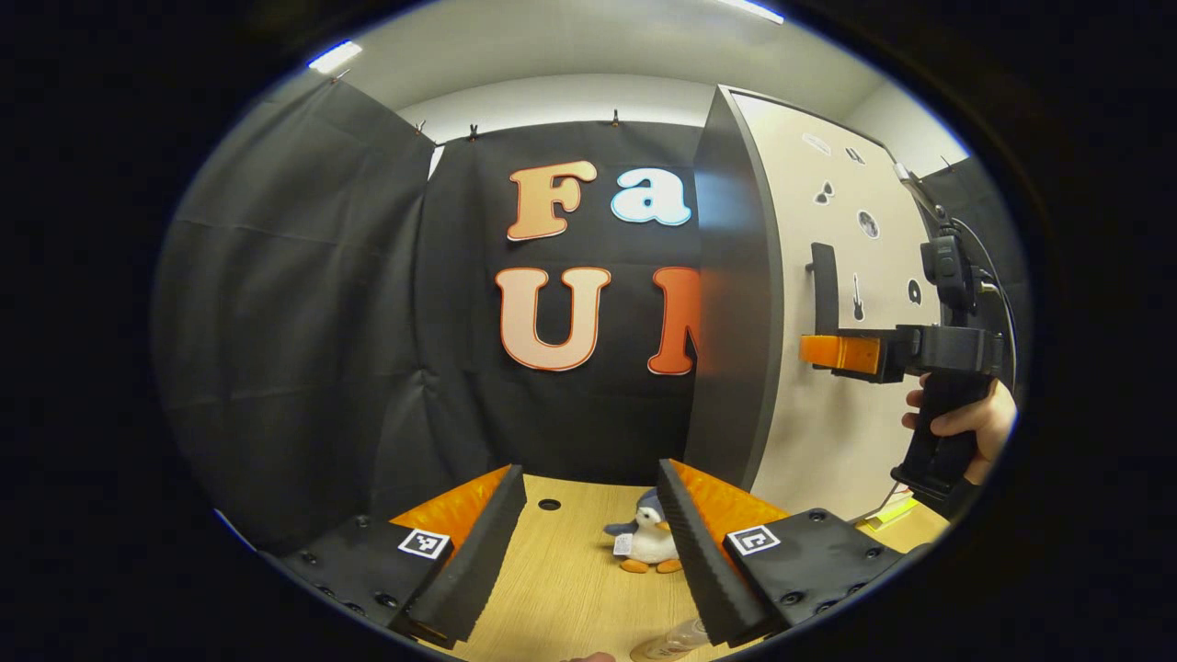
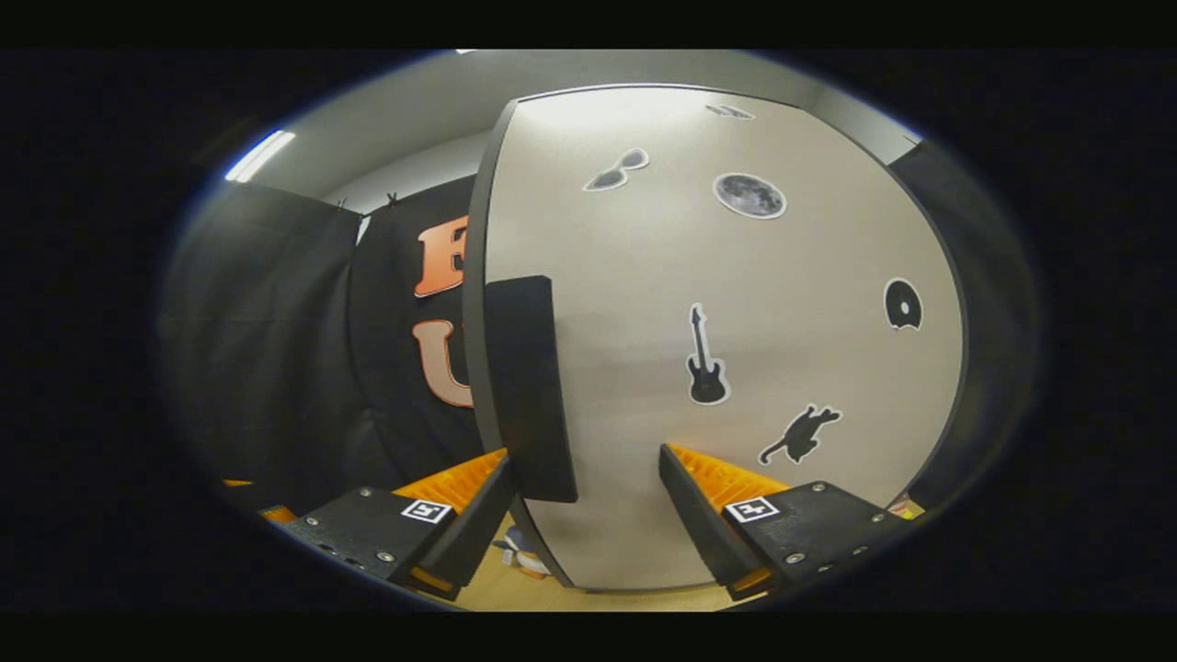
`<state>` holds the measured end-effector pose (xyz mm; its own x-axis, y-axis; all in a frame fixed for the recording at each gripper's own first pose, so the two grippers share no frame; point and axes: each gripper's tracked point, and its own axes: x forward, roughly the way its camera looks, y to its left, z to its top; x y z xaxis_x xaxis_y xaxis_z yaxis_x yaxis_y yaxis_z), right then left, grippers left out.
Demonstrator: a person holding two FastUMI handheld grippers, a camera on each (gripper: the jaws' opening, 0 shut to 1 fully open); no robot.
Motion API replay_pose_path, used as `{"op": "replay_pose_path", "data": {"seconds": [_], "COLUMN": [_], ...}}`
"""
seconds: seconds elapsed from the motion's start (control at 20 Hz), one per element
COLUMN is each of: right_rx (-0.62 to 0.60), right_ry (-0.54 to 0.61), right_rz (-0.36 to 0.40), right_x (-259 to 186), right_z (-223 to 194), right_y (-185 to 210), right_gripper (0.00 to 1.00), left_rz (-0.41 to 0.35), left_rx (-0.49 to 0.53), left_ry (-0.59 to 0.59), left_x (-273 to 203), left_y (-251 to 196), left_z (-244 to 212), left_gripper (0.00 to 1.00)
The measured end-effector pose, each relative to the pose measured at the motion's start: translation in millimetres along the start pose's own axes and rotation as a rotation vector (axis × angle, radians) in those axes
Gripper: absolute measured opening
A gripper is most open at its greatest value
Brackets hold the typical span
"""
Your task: Open the cabinet door with the right hand, grasp the bottle in the cabinet with the left hand and place it on the coaster, then close the cabinet door with the right hand.
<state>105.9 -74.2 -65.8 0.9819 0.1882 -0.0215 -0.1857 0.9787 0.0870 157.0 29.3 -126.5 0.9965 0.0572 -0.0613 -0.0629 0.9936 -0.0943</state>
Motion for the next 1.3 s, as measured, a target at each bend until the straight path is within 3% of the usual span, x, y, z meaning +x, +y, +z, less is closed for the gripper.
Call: {"op": "replay_pose_path", "data": {"seconds": [0.3, 0.85, 1.3], "right_rx": [0.03, -0.049, -0.051], "right_ry": [-0.022, -0.046, -0.03], "right_rz": [0.013, -0.08, -0.12], "right_x": [-43, -204, -317], "right_z": [17, 48, 50], "right_y": [-1, -42, -61], "right_gripper": [0.93, 0.93, 0.93], "left_rz": [-0.034, -0.104, -0.121], "left_rx": [0.011, 0.028, 0.045], "left_ry": [-0.029, -0.075, -0.11], "left_x": [-18, -82, -157], "left_y": [-18, -85, -113], "left_z": [18, 58, 83], "left_gripper": [0.94, 0.94, 0.94]}}
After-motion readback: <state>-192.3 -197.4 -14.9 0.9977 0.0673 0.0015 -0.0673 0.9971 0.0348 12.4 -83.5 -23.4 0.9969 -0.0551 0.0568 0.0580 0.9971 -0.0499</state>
